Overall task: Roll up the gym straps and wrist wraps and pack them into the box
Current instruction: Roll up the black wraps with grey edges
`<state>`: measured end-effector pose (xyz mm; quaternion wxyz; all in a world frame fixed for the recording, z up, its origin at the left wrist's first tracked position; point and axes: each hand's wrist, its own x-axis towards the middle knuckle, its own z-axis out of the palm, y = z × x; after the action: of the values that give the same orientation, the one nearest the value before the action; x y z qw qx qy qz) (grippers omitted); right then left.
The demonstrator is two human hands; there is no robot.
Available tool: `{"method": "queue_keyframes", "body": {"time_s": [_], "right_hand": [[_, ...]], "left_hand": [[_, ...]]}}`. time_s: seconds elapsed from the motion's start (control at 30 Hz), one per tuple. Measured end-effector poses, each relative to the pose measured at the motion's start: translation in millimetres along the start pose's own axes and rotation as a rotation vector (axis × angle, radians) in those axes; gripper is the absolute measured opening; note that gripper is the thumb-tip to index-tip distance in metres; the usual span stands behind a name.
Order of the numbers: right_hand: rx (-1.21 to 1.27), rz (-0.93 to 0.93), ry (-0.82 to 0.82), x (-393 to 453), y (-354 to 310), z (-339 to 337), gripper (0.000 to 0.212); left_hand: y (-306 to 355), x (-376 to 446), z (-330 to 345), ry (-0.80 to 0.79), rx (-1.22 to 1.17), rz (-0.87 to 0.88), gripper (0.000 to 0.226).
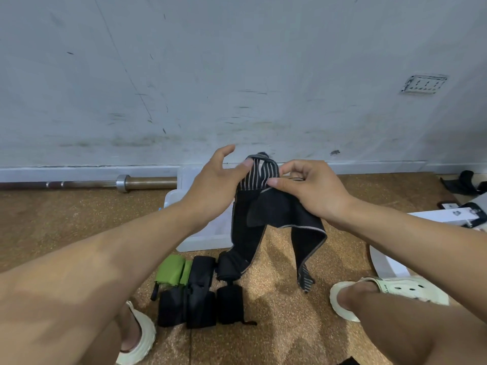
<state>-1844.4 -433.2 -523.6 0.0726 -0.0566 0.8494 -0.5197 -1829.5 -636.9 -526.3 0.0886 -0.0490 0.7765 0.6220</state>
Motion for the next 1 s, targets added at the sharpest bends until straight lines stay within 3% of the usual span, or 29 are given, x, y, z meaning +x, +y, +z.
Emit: {"method": "queue_keyframes", "body": {"time_s": [0.1, 0.23, 0.33, 0.37, 0.43, 0.47, 0.6, 0.73, 0.83, 0.9, 1.0], "right_hand": [[-0.053, -0.106, 0.027, -2, -3, -2, 0.014], [-0.082, -0.170, -0.126, -13, -8, 0, 0.010], [-0.245, -0.227, -0.297, -19, -6, 6, 0.009], [-0.282, -0.253, -0.348, -20, -5, 7, 0.011], [-0.359, -0.298, -0.423, -21, -7, 8, 0.020], [-0.381, -0.300, -0.441, -20, -7, 8, 0.022], [-0.429, -0.194, -0.370, -13, 1, 4, 0.030], [-0.532, -0.189, -0.216, -7, 7, 1, 0.032], [-0.659, -0.188, -0.375, -6, 4, 2, 0.063], [-0.644, -0.212, -0.442, -5, 6, 7, 0.052], [-0.525, -0.190, -0.367, -2, 4, 8, 0.012]], "left_hand": [[-2, 2, -1, 0.054, -0.007, -0.249, 0.071], [-2, -1, -9, -0.177, -0.197, -0.573, 0.060], [4, -2, -6, -0.120, -0.288, -0.506, 0.020], [3, 1, -6, -0.068, -0.291, -0.477, 0.024], [4, 5, -6, -0.009, -0.280, -0.422, 0.067], [6, 4, -9, 0.009, -0.229, -0.394, 0.074], [11, 3, -23, 0.089, 0.011, -0.266, 0.038], [15, -3, -27, -0.038, 0.086, -0.222, 0.024], [19, -5, -23, -0.148, -0.163, -0.265, 0.029], [23, -6, -20, -0.200, -0.336, -0.248, 0.032], [27, -3, -23, -0.198, -0.535, -0.211, 0.036]]}}
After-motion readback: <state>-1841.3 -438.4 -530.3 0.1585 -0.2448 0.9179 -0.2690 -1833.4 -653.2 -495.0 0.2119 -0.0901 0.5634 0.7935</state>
